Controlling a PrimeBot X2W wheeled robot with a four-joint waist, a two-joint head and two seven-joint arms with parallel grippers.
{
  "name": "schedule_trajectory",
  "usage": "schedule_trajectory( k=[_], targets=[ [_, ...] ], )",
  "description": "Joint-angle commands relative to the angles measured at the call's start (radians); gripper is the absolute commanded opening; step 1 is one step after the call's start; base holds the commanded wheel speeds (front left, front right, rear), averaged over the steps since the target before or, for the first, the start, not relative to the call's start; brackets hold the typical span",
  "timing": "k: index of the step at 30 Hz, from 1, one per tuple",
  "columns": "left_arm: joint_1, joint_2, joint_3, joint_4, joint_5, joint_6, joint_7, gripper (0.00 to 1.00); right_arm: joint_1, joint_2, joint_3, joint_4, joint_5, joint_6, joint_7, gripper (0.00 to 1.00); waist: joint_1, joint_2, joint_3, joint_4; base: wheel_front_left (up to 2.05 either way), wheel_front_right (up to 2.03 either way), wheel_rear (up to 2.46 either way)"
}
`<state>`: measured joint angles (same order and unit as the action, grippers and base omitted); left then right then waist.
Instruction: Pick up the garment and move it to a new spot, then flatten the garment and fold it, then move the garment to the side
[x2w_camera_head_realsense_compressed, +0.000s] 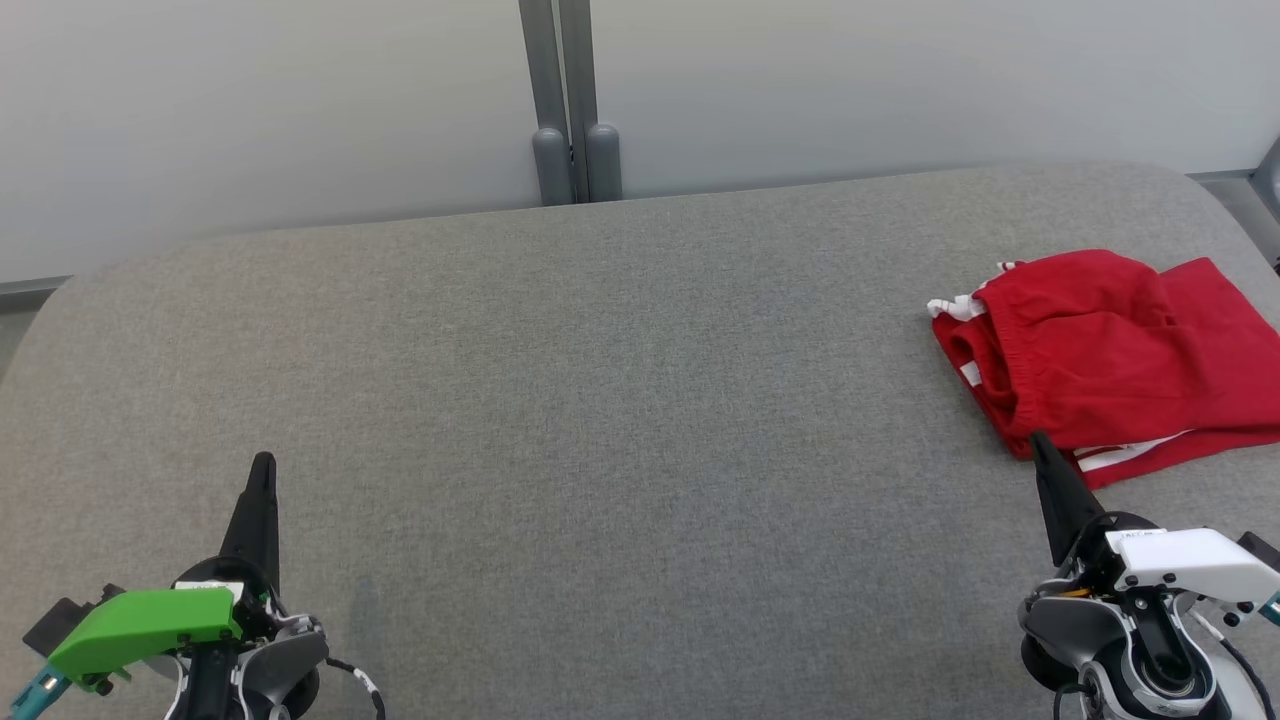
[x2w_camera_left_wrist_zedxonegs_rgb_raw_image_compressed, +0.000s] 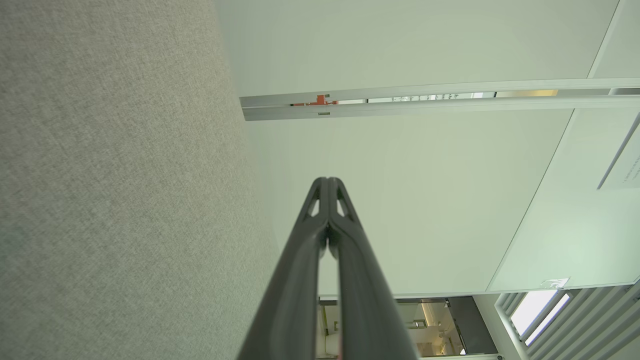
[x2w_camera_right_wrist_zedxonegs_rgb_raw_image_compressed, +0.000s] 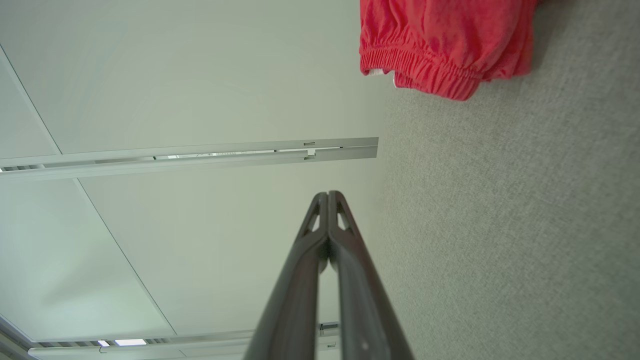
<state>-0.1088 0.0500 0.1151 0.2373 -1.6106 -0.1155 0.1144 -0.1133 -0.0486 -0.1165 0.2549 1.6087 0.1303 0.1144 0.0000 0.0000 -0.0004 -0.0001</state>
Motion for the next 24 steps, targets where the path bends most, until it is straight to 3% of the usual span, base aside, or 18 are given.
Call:
schedule_trajectory(
  k=[1,24],
  targets=[
    [-0.013,0.000,0.003,-0.001,-0.002,-0.004,0.005,0.00,-0.012,-0.001,-0.002,-0.003,0.005,0.001,0.005,0.00,0.0000,0.0000,0.000,0.000,0.00,0.00,0.00],
    [-0.013,0.000,0.003,-0.001,-0.002,-0.004,0.005,0.00,-0.011,-0.001,-0.002,-0.003,0.005,0.001,0.005,0.00,0.0000,0.0000,0.000,0.000,0.00,0.00,0.00]
  ],
)
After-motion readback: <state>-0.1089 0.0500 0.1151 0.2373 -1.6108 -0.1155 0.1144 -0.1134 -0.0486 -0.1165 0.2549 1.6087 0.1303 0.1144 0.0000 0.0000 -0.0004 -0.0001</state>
